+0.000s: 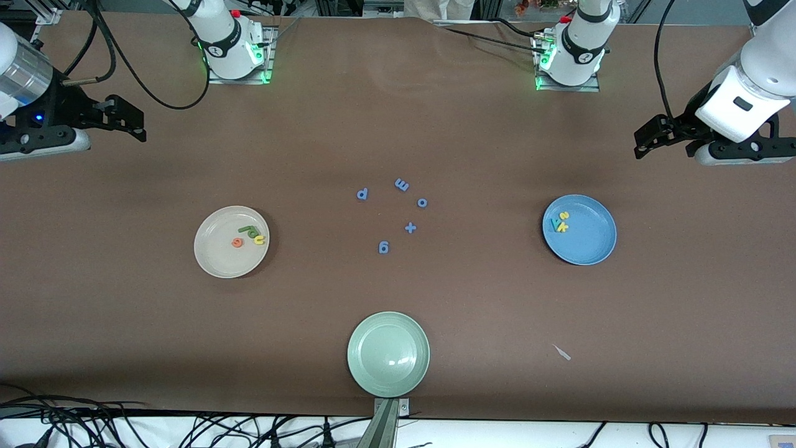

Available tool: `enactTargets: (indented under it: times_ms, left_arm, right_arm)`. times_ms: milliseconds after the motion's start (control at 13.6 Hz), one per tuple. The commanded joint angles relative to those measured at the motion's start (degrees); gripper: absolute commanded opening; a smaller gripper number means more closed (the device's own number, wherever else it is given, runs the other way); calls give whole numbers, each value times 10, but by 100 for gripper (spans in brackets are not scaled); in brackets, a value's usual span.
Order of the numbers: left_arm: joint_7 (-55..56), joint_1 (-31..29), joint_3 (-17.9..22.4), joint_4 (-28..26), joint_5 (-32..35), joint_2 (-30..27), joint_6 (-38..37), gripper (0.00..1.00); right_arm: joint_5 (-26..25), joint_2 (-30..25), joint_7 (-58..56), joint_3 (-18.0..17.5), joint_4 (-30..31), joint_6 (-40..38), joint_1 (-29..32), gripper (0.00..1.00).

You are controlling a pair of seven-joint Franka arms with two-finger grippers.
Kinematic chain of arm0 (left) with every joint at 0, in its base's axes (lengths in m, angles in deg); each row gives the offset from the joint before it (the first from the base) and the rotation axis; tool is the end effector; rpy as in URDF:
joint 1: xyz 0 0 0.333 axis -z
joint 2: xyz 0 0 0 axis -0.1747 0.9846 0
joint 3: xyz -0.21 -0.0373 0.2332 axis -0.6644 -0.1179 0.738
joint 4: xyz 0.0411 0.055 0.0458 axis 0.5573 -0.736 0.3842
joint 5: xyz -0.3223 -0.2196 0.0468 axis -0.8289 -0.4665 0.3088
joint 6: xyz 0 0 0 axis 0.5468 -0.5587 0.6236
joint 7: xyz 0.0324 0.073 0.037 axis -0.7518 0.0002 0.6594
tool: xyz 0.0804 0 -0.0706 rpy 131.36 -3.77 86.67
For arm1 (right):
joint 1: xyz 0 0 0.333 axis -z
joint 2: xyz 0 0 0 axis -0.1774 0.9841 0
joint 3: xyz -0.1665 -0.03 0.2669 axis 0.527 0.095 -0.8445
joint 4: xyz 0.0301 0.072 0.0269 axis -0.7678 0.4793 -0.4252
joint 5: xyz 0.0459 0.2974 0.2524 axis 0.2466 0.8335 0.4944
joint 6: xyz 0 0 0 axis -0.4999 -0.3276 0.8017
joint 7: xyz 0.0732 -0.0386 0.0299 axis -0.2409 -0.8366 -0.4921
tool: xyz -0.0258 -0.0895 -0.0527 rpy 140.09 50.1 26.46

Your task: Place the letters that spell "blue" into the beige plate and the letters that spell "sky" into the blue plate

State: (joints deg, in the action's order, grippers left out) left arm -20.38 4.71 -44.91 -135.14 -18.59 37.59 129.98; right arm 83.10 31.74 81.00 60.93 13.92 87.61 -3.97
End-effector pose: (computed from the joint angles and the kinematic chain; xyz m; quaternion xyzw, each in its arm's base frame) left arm 0.5306 -0.0509 0.5823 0.9994 0.0340 -0.0101 0.0040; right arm 0.5439 0.0543 0.6122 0.9961 0.0832 -0.0284 0.0027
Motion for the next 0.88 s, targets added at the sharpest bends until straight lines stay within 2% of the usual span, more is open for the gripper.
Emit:
enactTargets:
  times_ms: [0,295,811]
  left_arm:
    - [-7,0,-1,14,-8,5,-11,100]
    - [-8,-1,0,14,-9,5,-11,100]
    - [-8,-6,1,14,-9,5,-14,100]
  right_arm:
    - [-6,2,-7,-1,-22,-19,5,100]
    - [-11,-1,3,-2,-44,-78,4,100]
    - [-11,17,-3,-1,-44,-51,4,100]
